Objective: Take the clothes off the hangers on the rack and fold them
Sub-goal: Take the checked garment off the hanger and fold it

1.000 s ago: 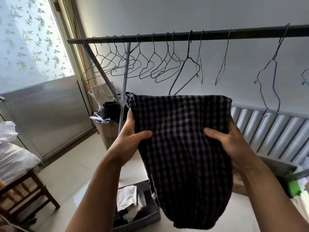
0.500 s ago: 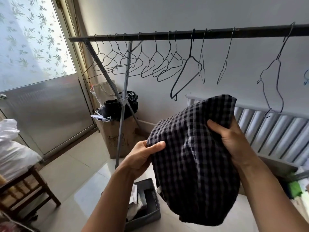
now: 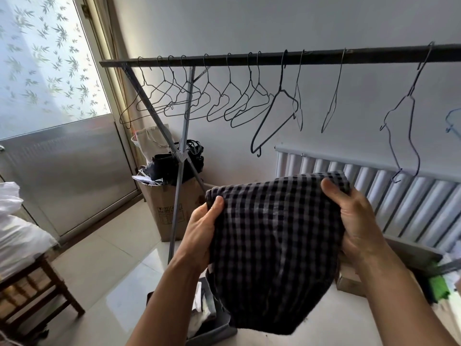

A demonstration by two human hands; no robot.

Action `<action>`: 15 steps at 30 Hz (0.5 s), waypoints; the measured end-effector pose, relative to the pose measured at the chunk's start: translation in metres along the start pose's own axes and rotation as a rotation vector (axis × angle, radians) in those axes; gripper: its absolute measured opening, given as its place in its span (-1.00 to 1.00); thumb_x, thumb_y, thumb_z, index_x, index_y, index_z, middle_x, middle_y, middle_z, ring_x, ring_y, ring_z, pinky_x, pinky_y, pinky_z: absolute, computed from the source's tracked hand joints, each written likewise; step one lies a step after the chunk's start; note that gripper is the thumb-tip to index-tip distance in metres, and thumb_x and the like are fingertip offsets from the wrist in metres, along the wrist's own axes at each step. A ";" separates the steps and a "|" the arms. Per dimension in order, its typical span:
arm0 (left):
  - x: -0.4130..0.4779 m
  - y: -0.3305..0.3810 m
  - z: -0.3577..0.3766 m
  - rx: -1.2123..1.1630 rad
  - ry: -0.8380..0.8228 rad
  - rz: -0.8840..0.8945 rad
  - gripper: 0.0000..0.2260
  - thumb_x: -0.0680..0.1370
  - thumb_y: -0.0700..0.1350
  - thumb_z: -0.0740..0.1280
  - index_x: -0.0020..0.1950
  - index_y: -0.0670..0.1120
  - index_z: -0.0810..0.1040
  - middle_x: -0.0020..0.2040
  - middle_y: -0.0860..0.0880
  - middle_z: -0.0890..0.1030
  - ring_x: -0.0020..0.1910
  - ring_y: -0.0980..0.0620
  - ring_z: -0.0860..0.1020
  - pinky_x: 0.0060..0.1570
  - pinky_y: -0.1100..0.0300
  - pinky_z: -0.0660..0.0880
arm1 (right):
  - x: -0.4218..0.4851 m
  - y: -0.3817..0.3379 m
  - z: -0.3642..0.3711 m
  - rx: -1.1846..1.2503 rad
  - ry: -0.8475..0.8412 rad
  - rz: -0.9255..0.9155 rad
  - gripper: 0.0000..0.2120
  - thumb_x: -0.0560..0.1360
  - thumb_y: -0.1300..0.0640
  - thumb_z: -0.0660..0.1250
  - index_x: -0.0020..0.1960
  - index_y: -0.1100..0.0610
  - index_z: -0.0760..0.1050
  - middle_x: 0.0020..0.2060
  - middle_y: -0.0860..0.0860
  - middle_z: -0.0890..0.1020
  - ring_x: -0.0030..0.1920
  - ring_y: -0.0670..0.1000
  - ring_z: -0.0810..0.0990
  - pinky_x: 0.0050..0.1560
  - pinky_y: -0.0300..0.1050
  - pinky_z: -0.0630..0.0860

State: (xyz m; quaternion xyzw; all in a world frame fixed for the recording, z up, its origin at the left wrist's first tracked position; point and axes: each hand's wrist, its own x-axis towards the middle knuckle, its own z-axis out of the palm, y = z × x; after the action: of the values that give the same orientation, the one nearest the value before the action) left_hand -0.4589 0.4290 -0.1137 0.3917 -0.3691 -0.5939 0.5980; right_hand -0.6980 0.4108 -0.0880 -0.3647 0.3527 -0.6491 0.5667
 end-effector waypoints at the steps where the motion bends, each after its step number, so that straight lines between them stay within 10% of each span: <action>1: 0.001 0.000 0.001 -0.018 0.006 0.005 -0.75 0.65 -0.10 0.20 0.03 -0.21 0.62 -0.04 -0.16 0.71 -0.11 -0.03 0.70 -0.15 0.12 0.65 | -0.002 0.003 -0.002 0.063 -0.083 0.075 -0.38 0.35 0.02 0.52 0.30 0.28 0.46 0.15 0.20 0.64 0.16 0.21 0.63 0.02 0.06 0.63; 5: 0.006 0.002 0.005 -0.036 0.038 0.042 -0.74 0.65 -0.06 0.22 0.06 -0.21 0.61 -0.02 -0.15 0.71 -0.08 -0.04 0.69 -0.12 0.09 0.65 | -0.012 0.021 -0.007 -0.010 -0.220 0.278 0.02 0.14 -0.02 0.66 0.48 0.10 0.25 0.33 0.25 0.48 0.18 0.22 0.61 0.00 0.04 0.63; 8: 0.008 0.004 0.004 -0.012 0.054 0.058 -0.75 0.65 -0.07 0.21 0.01 -0.19 0.62 -0.08 -0.11 0.71 -0.12 -0.01 0.69 -0.18 0.13 0.64 | -0.010 0.026 -0.007 -0.039 -0.092 0.231 -0.21 0.38 0.30 0.46 0.49 -0.05 0.21 0.28 0.24 0.50 0.05 0.19 0.67 -0.18 -0.04 0.65; 15: 0.009 -0.004 0.010 0.155 0.236 0.299 -0.88 0.56 -0.10 0.35 -0.05 -0.08 0.67 -0.06 -0.09 0.71 -0.10 0.04 0.67 -0.12 0.23 0.61 | 0.001 0.022 -0.005 -0.065 0.046 0.019 -0.53 0.46 0.30 0.37 0.32 -0.01 0.50 0.19 0.07 0.59 0.13 0.06 0.61 0.06 -0.05 0.57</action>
State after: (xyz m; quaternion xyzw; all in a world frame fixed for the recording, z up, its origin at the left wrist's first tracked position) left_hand -0.4696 0.4199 -0.1129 0.4442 -0.3948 -0.4185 0.6868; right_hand -0.6920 0.4078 -0.1097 -0.3644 0.3900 -0.6403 0.5524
